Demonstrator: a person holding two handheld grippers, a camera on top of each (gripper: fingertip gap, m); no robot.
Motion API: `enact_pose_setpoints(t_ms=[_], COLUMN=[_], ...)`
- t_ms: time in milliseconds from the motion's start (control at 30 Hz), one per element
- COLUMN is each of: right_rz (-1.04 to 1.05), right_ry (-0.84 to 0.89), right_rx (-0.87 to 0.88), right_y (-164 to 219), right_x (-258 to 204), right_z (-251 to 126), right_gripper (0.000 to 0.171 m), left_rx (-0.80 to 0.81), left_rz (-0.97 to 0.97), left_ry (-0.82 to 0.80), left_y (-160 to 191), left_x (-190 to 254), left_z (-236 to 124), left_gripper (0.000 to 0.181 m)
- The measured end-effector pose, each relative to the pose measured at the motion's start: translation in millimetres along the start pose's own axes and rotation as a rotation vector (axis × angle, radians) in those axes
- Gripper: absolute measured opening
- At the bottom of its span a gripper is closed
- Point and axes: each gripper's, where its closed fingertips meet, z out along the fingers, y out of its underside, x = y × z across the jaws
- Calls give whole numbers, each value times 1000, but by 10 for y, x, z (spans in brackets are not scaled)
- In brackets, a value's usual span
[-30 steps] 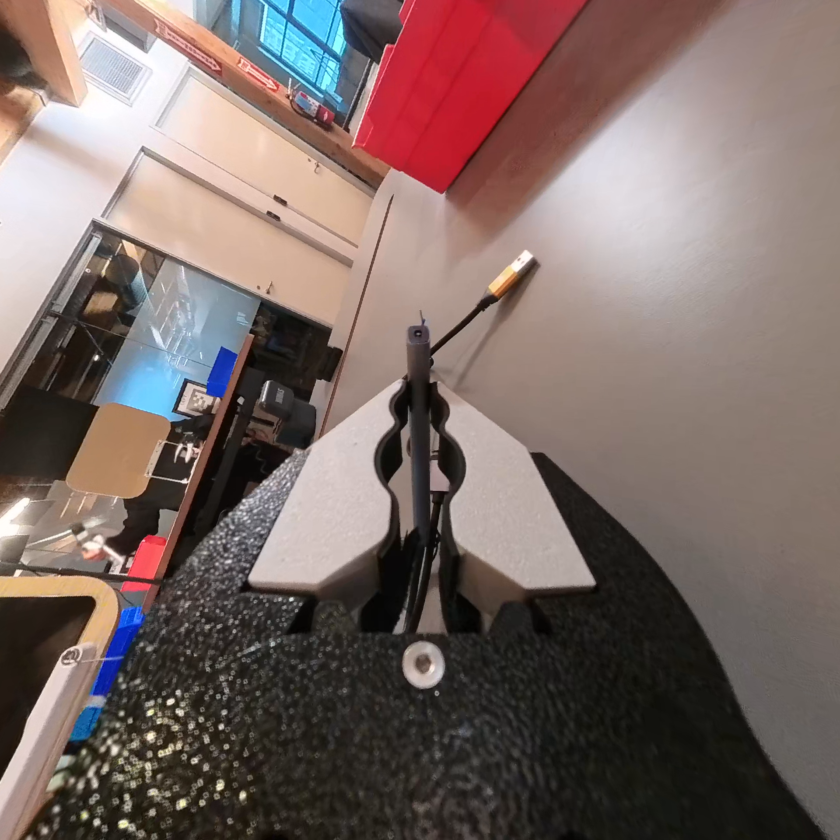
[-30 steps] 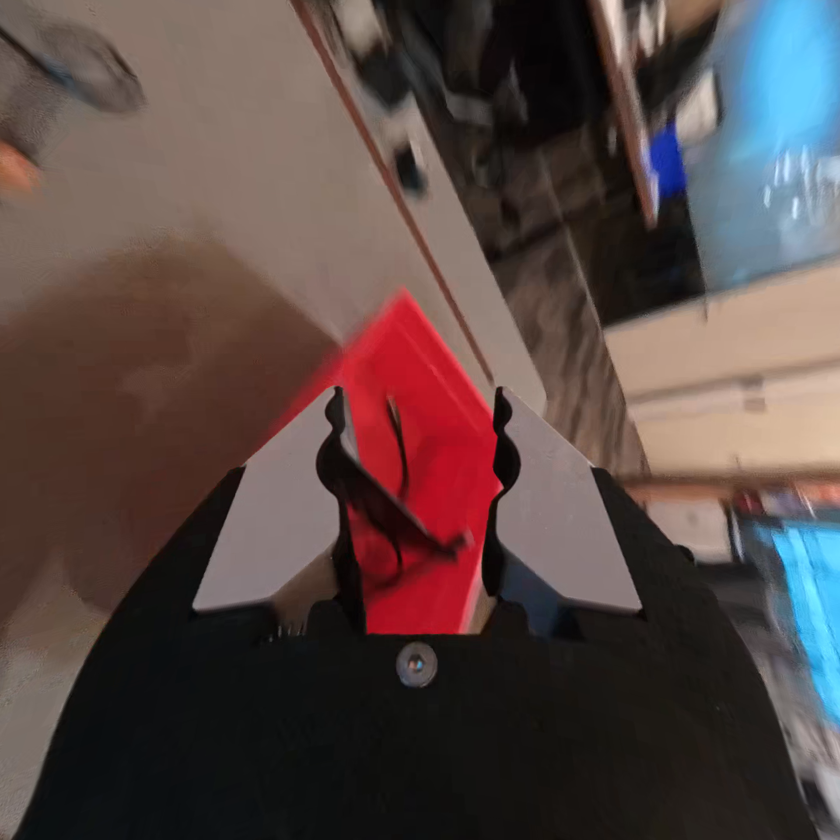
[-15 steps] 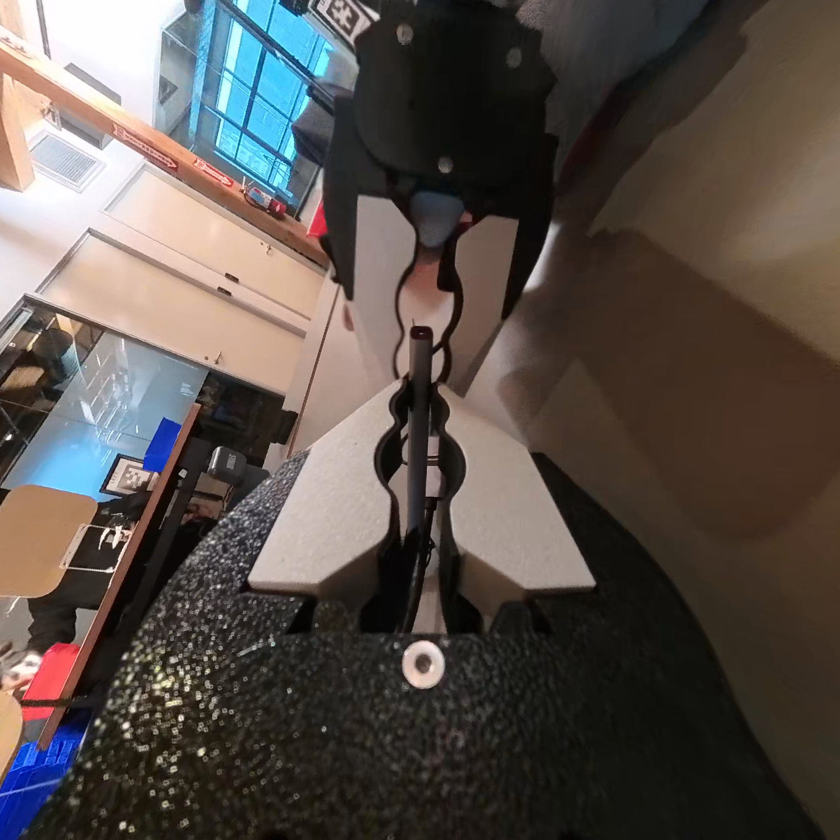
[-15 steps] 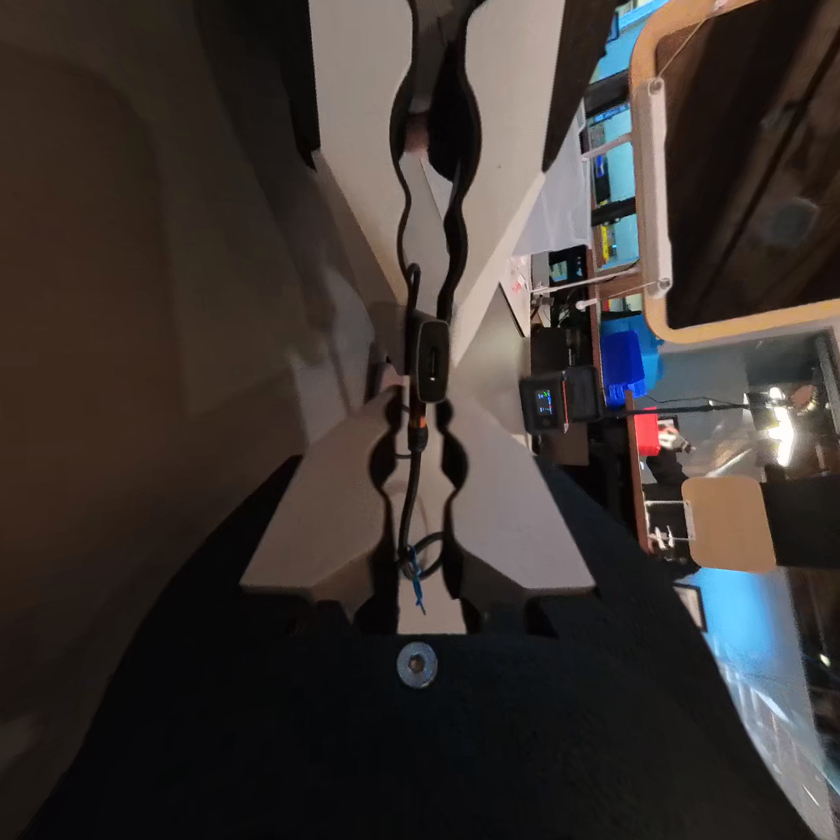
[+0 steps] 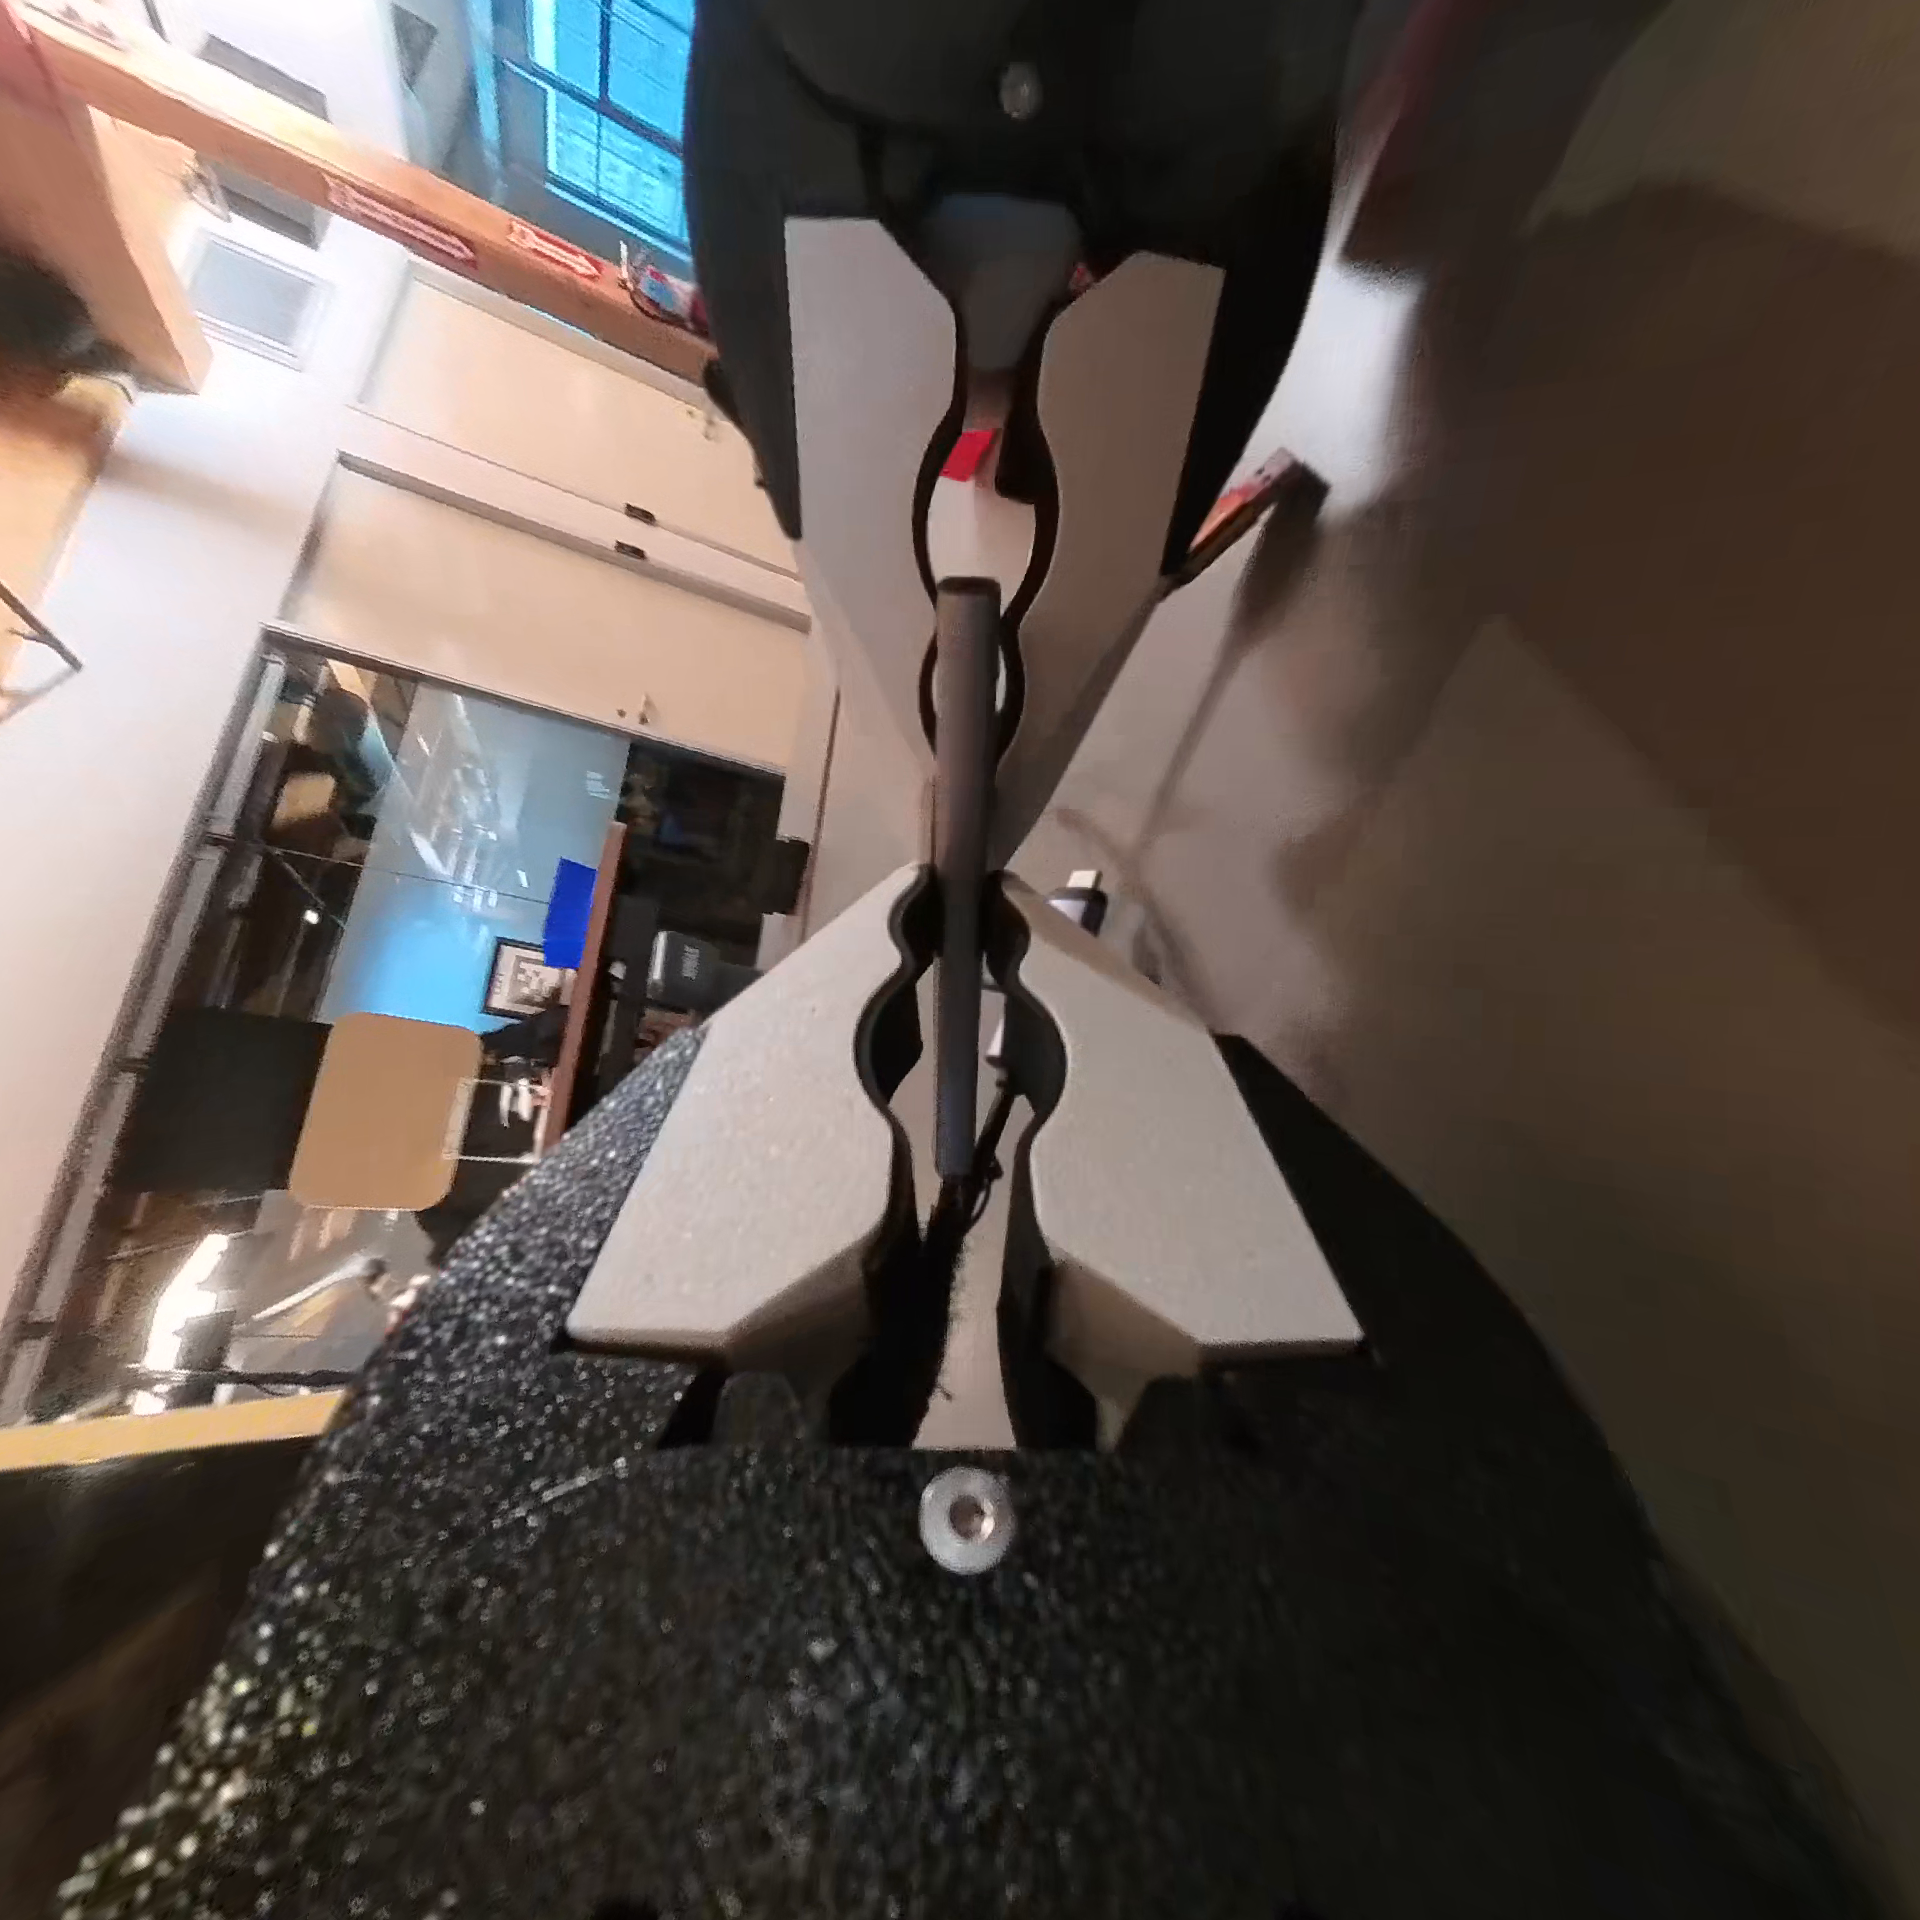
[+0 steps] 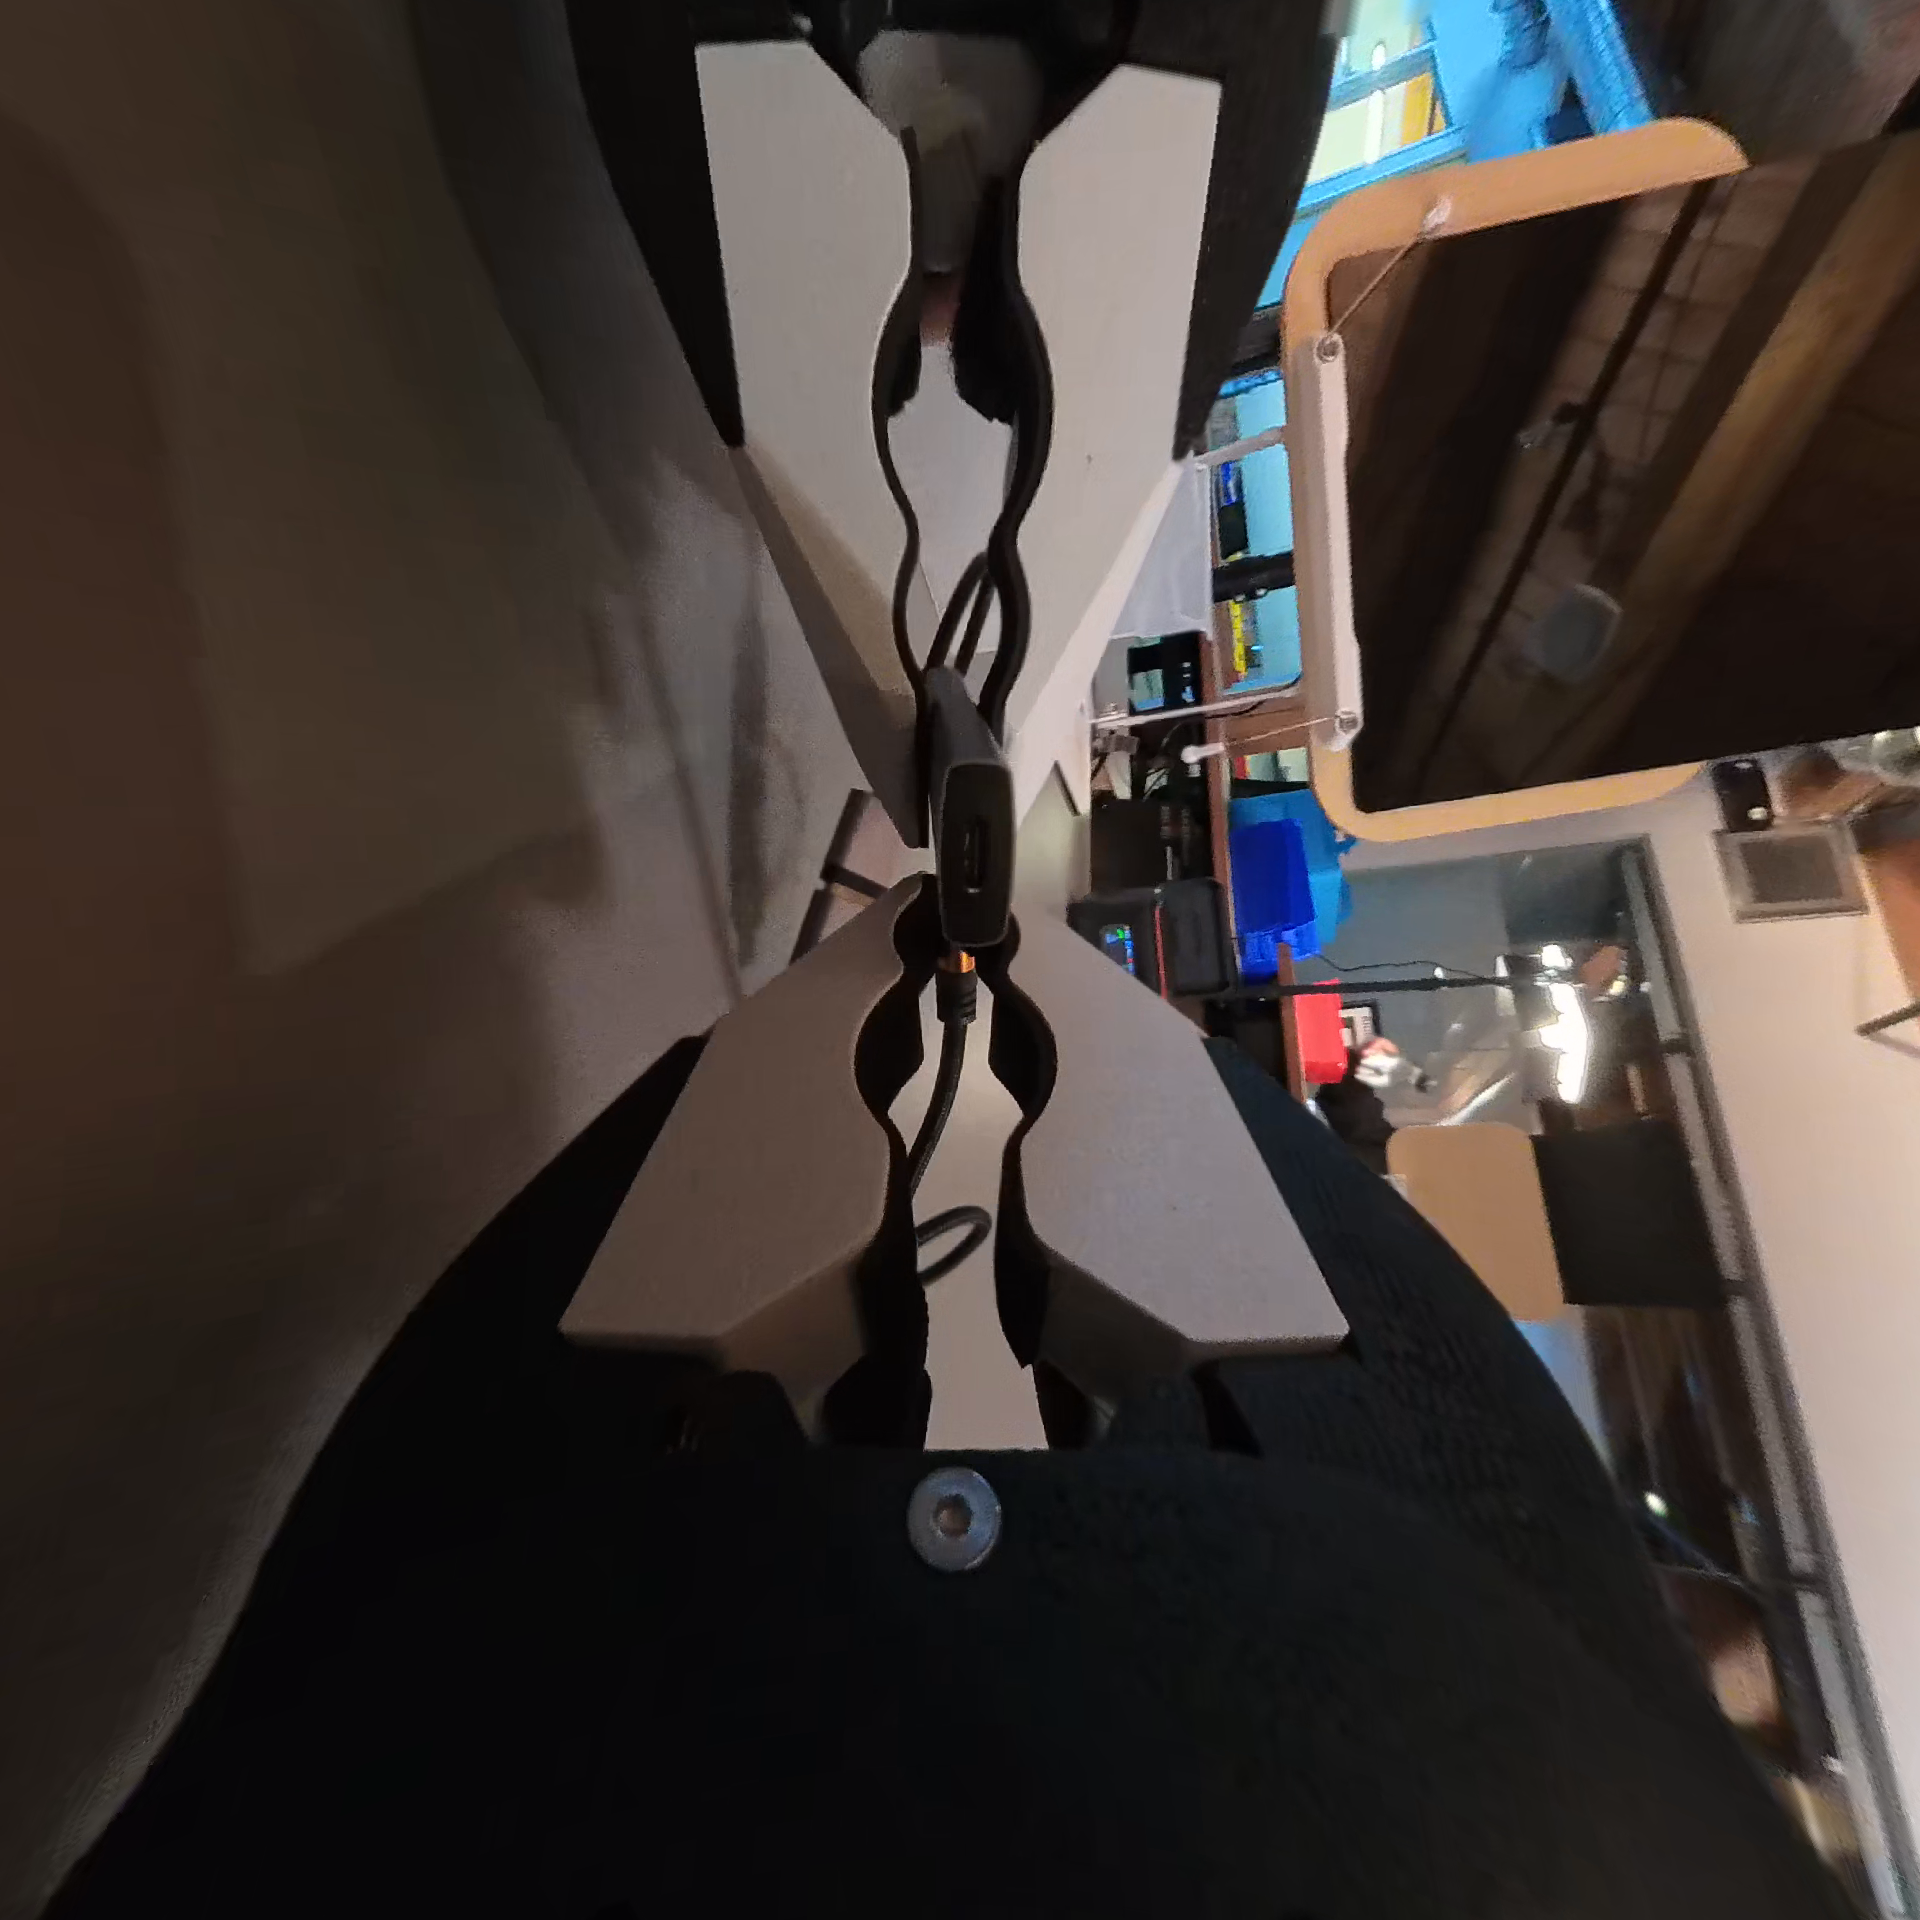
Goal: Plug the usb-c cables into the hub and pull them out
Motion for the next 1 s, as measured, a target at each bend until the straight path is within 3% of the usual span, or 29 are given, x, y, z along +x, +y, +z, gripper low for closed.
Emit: enact_pose_setpoints(t_ms=[500,1000], right_rz=[12,219], right_ry=[74,7], right_rx=[70,192], right_y=[-135,-218], right_x=[96,63], right_z=[-103,-151], right_gripper=[6,6], left_rx=[72,179], left_rz=[73,-122], left_ry=[-30,91], left_y=[-235,-266], left_x=[-108,-122], left_z=[-162,-197], left_gripper=[6,6])
